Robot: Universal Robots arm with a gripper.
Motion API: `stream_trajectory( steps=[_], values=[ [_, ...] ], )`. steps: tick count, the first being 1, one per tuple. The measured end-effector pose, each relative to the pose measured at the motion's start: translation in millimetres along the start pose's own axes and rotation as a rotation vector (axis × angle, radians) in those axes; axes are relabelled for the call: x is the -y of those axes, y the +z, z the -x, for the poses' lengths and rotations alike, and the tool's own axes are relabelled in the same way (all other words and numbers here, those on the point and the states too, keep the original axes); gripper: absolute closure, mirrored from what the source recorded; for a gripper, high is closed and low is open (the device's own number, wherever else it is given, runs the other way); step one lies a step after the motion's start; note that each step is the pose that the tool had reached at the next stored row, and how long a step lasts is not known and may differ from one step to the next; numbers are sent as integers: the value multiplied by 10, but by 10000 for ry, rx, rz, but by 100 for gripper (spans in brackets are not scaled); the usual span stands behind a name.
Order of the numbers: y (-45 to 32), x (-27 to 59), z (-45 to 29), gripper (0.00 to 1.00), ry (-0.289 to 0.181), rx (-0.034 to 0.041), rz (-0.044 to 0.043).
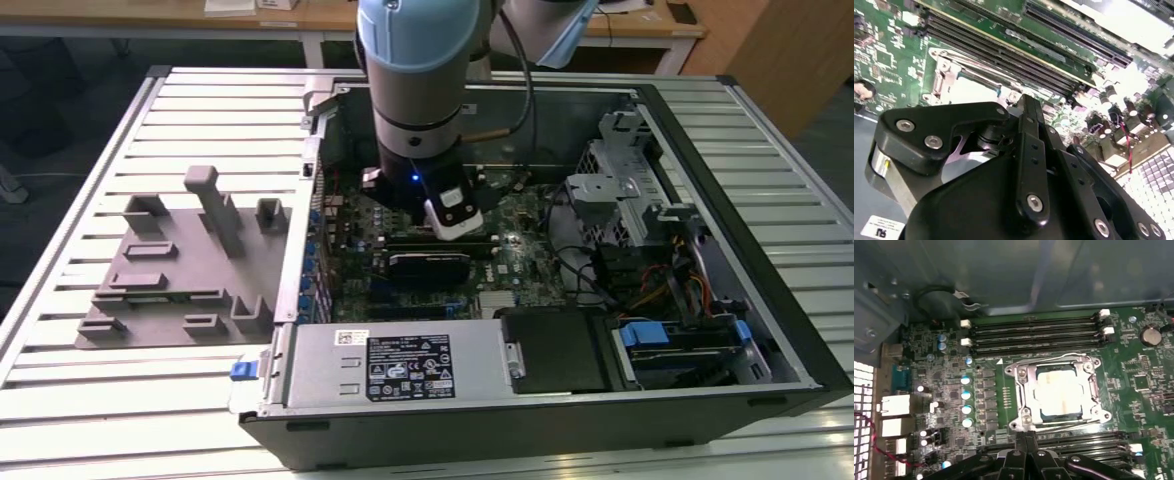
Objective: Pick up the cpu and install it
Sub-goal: 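Install the second cpu locking lever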
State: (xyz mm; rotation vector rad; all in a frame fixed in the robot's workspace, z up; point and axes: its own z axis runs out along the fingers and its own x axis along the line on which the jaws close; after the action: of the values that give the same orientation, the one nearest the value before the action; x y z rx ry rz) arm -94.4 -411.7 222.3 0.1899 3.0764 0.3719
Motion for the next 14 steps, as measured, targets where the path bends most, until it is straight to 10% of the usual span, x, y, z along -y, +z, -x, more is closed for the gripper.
stream_trajectory(
  steps=[14],
  values=[
    [53, -195, 168, 89, 123, 92, -477]
  ],
)
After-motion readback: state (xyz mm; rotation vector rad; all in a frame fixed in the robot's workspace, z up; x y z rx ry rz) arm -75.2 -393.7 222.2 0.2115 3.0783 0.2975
